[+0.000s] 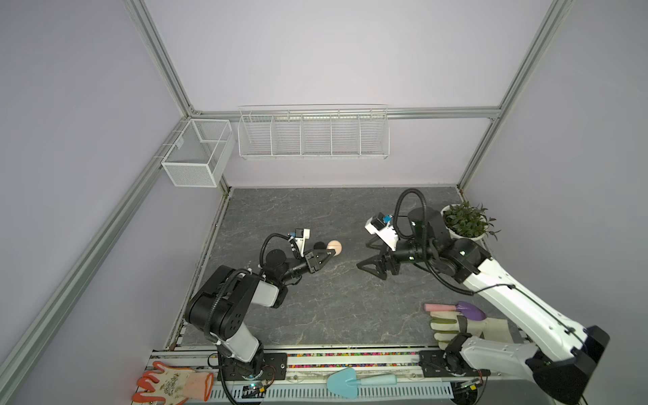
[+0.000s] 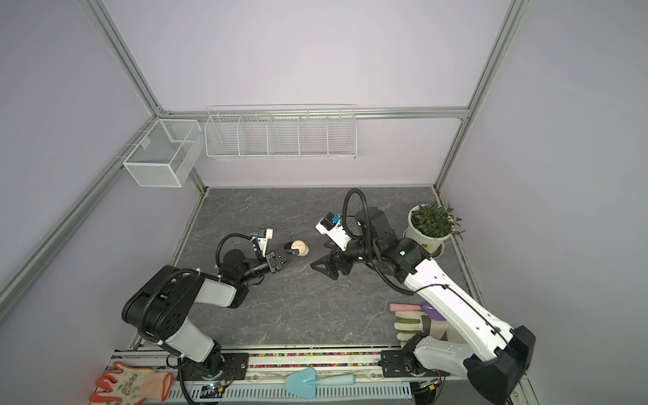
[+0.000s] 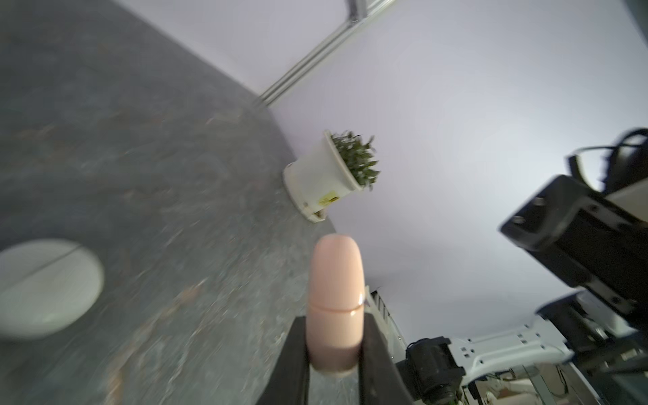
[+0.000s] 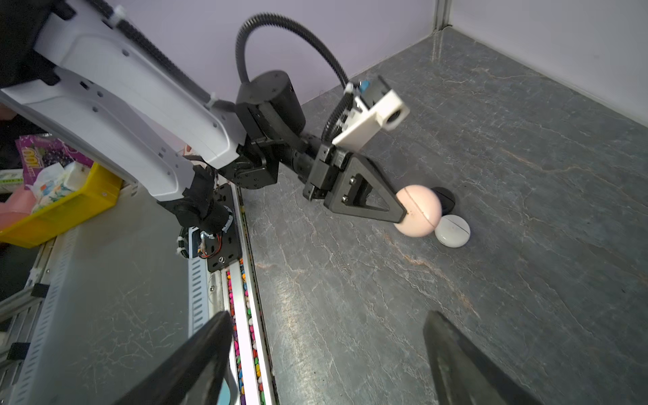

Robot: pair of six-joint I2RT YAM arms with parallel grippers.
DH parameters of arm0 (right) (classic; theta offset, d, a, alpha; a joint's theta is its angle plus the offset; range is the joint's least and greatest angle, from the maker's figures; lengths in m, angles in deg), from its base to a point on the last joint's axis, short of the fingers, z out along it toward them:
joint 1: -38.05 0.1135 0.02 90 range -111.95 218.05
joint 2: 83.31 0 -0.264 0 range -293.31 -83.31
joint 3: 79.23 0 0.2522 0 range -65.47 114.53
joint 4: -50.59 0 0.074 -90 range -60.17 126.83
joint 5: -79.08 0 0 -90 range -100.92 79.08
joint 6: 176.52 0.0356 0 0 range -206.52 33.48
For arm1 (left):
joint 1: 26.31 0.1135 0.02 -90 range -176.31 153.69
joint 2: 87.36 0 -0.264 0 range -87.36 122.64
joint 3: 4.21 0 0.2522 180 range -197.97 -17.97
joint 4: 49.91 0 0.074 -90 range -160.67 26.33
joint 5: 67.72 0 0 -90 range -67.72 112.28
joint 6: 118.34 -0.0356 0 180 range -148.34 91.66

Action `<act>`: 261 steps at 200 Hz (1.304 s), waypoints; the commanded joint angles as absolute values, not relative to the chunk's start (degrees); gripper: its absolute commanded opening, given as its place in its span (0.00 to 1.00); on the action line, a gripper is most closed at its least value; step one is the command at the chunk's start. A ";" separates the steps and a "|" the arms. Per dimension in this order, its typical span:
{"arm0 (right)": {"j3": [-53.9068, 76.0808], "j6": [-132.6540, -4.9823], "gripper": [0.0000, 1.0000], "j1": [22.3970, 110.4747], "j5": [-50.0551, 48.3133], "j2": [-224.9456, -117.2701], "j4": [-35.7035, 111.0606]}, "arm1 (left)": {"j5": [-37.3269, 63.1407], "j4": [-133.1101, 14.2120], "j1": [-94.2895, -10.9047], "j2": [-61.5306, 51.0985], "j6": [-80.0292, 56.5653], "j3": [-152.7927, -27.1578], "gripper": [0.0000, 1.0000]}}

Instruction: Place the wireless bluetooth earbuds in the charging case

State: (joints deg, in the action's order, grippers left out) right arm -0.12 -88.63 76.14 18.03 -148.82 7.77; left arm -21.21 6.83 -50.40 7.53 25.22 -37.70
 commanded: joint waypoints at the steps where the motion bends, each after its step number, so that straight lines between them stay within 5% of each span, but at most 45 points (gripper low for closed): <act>1: -6.48 -80.91 0.87 74.27 17.36 -151.17 18.85 | -13.16 -6.16 -50.34 8.90 25.10 -37.42 0.00; 73: -8.05 -79.28 0.86 71.59 14.39 -156.08 22.22 | -7.59 -36.97 -48.71 8.07 19.89 -45.10 0.00; 133: -9.04 -80.16 0.93 67.28 4.69 -153.25 18.23 | -6.28 -43.46 -48.03 8.14 17.58 -45.68 0.43; 136: -9.57 -80.68 0.94 67.04 3.49 -153.08 18.24 | -5.80 -44.66 -47.85 7.20 17.17 -45.62 0.47; 148: -13.02 -83.50 0.98 66.76 -3.66 -152.88 20.88 | -1.03 -52.92 -47.56 2.02 13.56 -45.83 0.94; 151: -14.16 -84.45 0.99 66.77 -5.20 -152.98 21.92 | 0.73 -55.48 -47.51 0.70 12.56 -46.02 0.99; 197: -24.67 -93.46 0.99 63.23 -30.75 -155.27 32.97 | 33.20 -82.27 -47.75 -21.64 0.09 -55.39 1.00; 225: -35.93 -95.70 0.93 57.97 -36.15 -156.74 56.14 | 44.56 -73.84 -47.23 -30.59 -13.80 -55.11 1.00; 246: -42.62 -95.66 0.91 52.78 -30.40 -160.22 72.27 | 38.07 -54.00 -40.17 -29.91 -22.39 -44.71 0.98; 261: -43.25 -98.22 0.91 51.91 -27.68 -162.20 77.51 | 29.15 -53.03 -33.23 -24.19 -22.20 -47.43 0.95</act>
State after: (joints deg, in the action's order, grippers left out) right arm -40.91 -93.94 53.52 -29.34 -159.58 57.56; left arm 33.61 -60.82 -40.92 -31.66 -13.57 -49.46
